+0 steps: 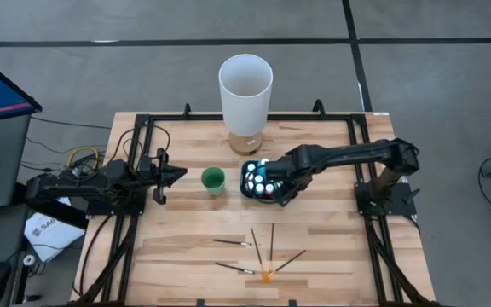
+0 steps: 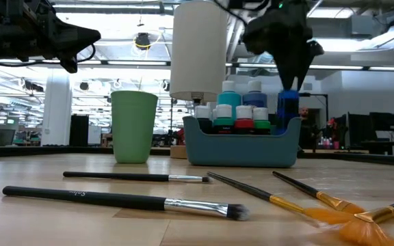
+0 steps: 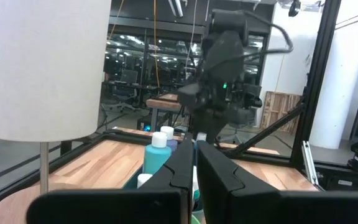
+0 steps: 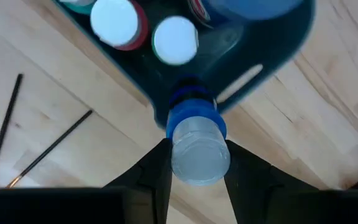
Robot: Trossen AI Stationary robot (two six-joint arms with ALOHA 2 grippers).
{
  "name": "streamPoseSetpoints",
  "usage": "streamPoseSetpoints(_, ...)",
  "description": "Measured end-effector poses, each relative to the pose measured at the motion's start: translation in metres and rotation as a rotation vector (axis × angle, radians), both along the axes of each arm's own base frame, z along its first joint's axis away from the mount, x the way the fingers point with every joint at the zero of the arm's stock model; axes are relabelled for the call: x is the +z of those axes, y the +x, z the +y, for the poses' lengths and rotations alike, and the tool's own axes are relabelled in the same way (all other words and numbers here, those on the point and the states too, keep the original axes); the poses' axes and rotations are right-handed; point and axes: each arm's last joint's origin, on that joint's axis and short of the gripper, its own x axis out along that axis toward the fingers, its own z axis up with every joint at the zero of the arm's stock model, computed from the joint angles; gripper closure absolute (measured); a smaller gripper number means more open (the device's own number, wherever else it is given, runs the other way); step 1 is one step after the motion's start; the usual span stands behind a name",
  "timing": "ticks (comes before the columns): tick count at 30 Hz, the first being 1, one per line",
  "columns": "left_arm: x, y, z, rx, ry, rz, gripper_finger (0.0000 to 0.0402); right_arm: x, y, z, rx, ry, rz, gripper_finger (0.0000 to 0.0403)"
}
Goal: Pick & Place Paint Supplies
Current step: Put the small blue paint bottle into the green bin
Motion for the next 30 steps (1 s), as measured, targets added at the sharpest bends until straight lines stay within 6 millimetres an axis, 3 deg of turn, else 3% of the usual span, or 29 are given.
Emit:
streamPoseSetpoints(10,0.001,0.0,0.0,0.0,0.0,-0.007,0.0394,-0.028,0.019,-0.002,0.05,0.002,0.038,0.0286)
streamPoseSetpoints(30,0.0,0.001,0.0,0.001,0.0,0.0,0.0394,-0.04,0.031,-0.009,0.074,-0.004,0.009,0.0283)
